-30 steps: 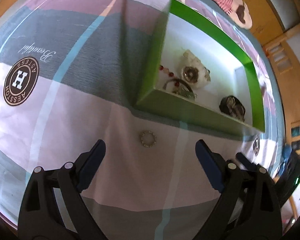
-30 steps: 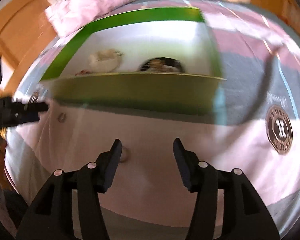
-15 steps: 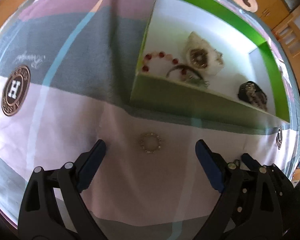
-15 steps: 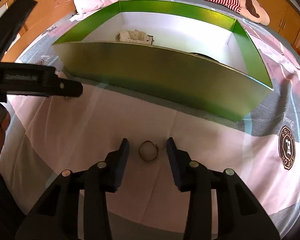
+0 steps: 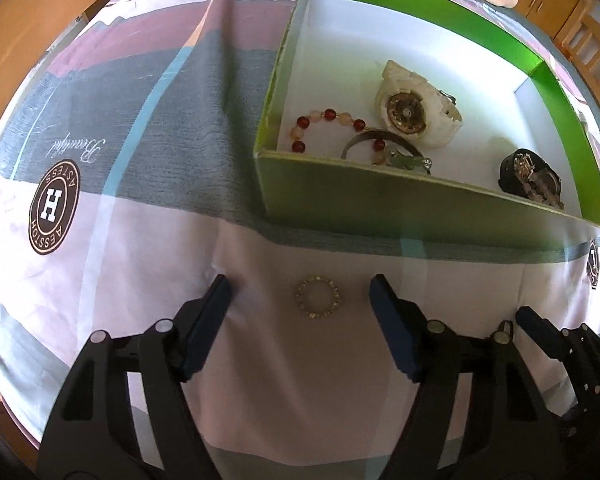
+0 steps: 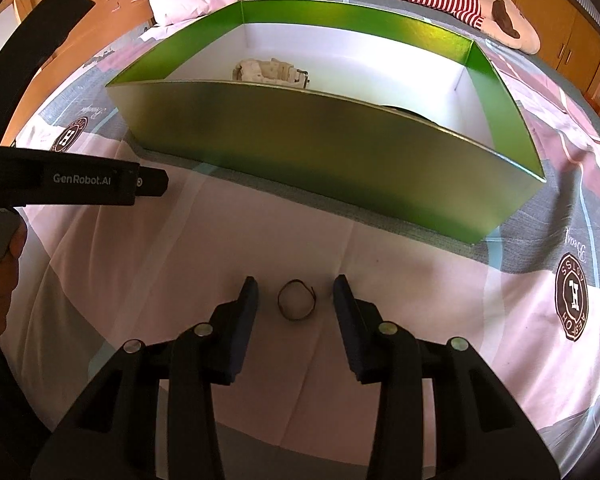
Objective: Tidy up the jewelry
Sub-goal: 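Grasp the small dark ring with the right tool while the left grasps the beaded silver ring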
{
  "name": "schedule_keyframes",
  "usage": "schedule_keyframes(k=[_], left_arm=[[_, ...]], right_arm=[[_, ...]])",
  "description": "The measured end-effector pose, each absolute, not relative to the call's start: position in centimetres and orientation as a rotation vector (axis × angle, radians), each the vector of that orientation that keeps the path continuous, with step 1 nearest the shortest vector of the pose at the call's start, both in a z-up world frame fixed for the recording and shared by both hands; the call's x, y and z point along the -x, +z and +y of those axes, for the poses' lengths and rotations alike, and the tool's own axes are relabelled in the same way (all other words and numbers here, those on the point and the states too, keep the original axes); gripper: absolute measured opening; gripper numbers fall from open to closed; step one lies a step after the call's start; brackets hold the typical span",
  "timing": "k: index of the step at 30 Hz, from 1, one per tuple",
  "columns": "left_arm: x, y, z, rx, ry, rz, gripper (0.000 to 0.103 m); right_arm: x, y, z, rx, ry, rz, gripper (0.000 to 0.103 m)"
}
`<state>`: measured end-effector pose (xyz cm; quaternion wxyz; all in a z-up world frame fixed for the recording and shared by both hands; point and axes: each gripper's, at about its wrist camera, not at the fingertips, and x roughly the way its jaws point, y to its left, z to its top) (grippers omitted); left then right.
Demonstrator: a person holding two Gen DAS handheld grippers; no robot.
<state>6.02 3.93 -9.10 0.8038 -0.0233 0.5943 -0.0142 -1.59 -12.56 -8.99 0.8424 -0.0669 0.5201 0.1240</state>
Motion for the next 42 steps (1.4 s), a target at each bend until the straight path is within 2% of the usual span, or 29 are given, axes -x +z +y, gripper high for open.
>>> schedule_keyframes(k=[8,14,23,25,27,28,29,30,36,37,38,42], left_arm=[[-6.1,-9.2,3.3,0.033,-0.021,1.271,0.072],[-5.6,-7.9,1.9,-0.069,-0.025,1.179,0.072],[-6.2,-9.5,1.9,-0.032,-0.048,1.236,0.073],[-5.8,-9.4,2.4,-0.026,-0.048,1.236,0.070],[-5.7,-9.1,2.4,-0.025,-0.048,1.228,0.048],[-5.7,-8.9,2.6,-0.016,-0.049,1.222,0.040],[-5.6,-8.7,2.7,-0.011,-0.049,1.219,0.025],[-5.6,-8.6,2.9,-0.010,-0.041,1.217,0.021],[-5.5,-7.8,2.9,-0.004,-0.044,1.185,0.020],[-5.4,-7.6,2.9,-0.008,-0.047,1.177,0.014],[-5.3,-7.3,2.8,-0.004,-0.072,1.169,0.001],[-4.8,-6.1,2.9,0.052,-0.143,1.160,0.001]], right_arm=[[1.6,-9.0,-12.5,0.144,0.262,1.098,0.041],[1.7,-9.0,-12.5,0.150,0.261,1.096,0.041],[1.7,-9.0,-12.5,0.147,0.263,1.094,0.041],[1.8,-9.0,-12.5,0.146,0.258,1.089,0.037],[1.7,-8.9,-12.7,0.132,0.266,1.086,0.020],[1.7,-8.8,-12.8,0.126,0.267,1.084,0.020],[1.7,-8.8,-12.8,0.121,0.266,1.081,0.019],[1.7,-8.8,-12.8,0.119,0.264,1.079,0.019],[1.5,-8.5,-13.2,0.110,0.254,1.066,0.019],[1.5,-8.5,-13.2,0.107,0.252,1.069,0.019],[1.5,-8.6,-13.3,0.104,0.249,1.072,0.019],[1.5,-8.6,-13.3,0.101,0.247,1.075,0.019]])
